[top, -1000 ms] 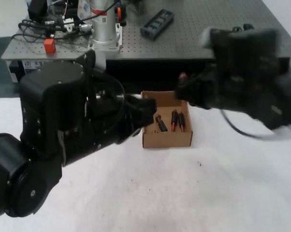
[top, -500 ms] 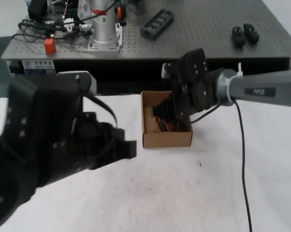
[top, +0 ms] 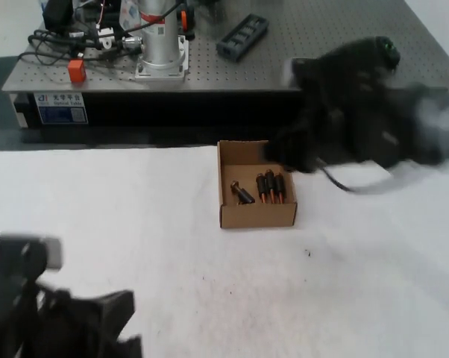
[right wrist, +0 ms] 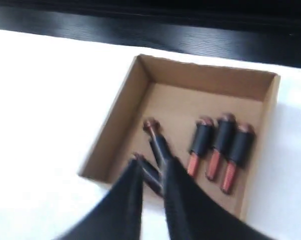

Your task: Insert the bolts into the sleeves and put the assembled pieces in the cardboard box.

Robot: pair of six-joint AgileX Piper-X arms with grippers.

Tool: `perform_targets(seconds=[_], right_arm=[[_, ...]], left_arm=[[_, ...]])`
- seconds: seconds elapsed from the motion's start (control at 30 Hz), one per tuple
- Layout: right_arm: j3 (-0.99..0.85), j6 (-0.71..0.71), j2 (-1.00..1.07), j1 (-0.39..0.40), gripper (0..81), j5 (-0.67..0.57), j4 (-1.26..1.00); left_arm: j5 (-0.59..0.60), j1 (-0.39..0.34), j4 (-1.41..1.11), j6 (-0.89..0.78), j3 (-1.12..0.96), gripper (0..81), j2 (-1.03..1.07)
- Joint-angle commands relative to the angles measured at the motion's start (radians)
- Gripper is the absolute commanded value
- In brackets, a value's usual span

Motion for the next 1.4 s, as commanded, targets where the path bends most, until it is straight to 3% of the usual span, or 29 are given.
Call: perform_targets(seconds=[0.0, 0.07, 0.3, 0.57, 0.77, 0.97, 1.07, 1.37], right_arm=[[0.124, -0.008, -0.121, -0.005, 3.4, -0.007, -0.014], [0.265, -0.008, -0.278, -0.005, 0.0, -0.007, 0.005], [0.611, -0.011, -0.738, -0.005, 2.0, -0.005, 0.060], [0.825, -0.011, -1.036, -0.005, 2.0, -0.007, 0.065], [0.907, 0.031, -1.101, -0.005, 2.0, 0.001, 0.080], [0.907, 0.022, -1.101, -0.005, 2.0, 0.004, 0.094], [0.907, -0.046, -1.101, -0.005, 2.0, 0.023, 0.137], [0.907, 0.019, -1.101, -0.005, 2.0, 0.015, 0.162]], left_arm=[[-0.039, -0.001, 0.062, -0.010, 0.041, 0.7, -0.105], [-0.041, -0.001, 0.126, 0.001, 0.052, 0.7, -0.142], [0.042, -0.001, 0.202, -0.001, 0.052, 0.7, -0.177], [0.050, -0.001, 0.227, 0.105, 0.052, 0.7, -0.177], [0.100, -0.001, 0.229, 0.122, 0.081, 0.7, -0.221], [0.090, -0.001, 0.276, 0.109, 0.137, 0.7, -0.385], [0.059, -0.001, 0.362, 0.099, 0.138, 0.7, -0.460], [0.030, -0.001, 0.330, 0.058, 0.189, 0.7, -0.546]])
